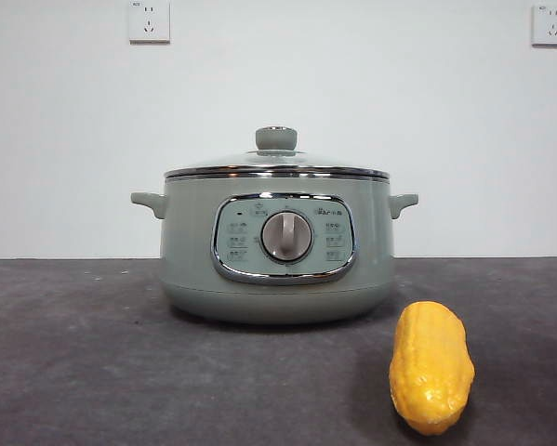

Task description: Pick up the corn,open the lid,put the corn in the pot,close the lid

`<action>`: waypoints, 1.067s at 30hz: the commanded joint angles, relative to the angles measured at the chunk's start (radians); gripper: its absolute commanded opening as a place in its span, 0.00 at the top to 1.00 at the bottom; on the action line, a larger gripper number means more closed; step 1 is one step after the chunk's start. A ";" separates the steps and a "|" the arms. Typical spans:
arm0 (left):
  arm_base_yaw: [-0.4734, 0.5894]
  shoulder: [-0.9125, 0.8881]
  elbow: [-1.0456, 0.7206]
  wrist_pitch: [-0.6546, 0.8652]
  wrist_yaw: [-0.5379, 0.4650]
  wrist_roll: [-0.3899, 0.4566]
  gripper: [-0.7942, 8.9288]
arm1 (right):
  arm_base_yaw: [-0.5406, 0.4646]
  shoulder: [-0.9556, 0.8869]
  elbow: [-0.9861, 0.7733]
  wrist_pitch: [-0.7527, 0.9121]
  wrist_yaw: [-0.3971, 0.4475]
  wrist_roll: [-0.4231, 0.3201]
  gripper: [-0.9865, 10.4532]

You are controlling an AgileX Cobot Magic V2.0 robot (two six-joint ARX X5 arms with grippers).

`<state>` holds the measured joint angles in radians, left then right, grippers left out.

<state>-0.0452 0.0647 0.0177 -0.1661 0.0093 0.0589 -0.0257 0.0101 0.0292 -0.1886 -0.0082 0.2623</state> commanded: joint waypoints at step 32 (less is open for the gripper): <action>-0.002 0.024 0.397 -0.005 0.418 -0.108 0.92 | 0.000 0.412 0.774 -0.565 -0.333 0.128 0.91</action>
<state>-0.0452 0.0860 0.4137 -0.1719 0.4198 -0.0387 -0.0257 0.4152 0.7940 -0.7570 -0.3103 0.3756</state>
